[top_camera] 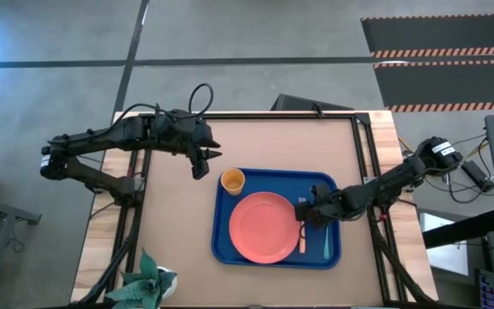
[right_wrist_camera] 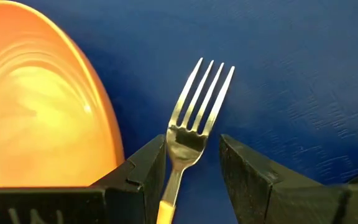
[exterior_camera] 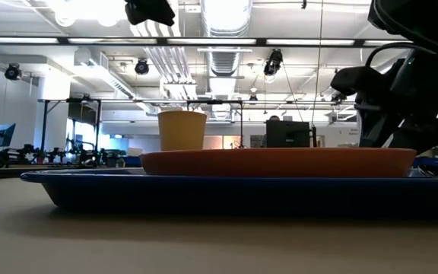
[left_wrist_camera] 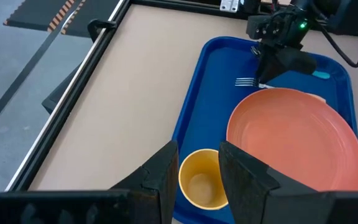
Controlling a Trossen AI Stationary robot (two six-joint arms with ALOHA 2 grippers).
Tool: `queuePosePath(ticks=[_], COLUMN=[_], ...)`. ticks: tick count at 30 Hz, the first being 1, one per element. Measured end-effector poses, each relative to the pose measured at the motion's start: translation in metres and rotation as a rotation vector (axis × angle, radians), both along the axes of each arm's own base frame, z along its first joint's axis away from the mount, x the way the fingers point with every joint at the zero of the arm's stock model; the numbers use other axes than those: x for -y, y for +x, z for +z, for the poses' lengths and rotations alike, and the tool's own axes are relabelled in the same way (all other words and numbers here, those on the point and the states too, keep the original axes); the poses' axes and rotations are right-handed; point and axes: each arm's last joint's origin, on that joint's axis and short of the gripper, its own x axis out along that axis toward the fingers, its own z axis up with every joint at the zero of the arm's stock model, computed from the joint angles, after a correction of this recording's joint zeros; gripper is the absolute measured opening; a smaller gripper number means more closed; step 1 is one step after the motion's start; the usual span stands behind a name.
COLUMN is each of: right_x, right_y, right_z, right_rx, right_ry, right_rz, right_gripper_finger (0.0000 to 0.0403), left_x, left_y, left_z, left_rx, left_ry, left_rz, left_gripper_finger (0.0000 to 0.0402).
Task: Pick and place plate/cup/fork/spoon on tray
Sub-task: Adjust the light orange fork on the blue tray
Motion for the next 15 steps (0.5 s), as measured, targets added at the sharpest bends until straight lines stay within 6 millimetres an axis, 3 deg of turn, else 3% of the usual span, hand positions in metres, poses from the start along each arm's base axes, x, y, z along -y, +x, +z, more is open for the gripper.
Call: queuePosePath(ticks=[15], right_x=[0.016], right_y=[0.004], right_z=[-0.008], right_rx=[0.043], right_ry=[-0.009], right_rz=[-0.018], right_gripper_finger=[0.0139], left_x=[0.0], left_y=[0.0], left_z=[0.0], left_rx=[0.0], left_ry=[0.001], left_rz=[0.002], left_gripper_finger=[0.0099])
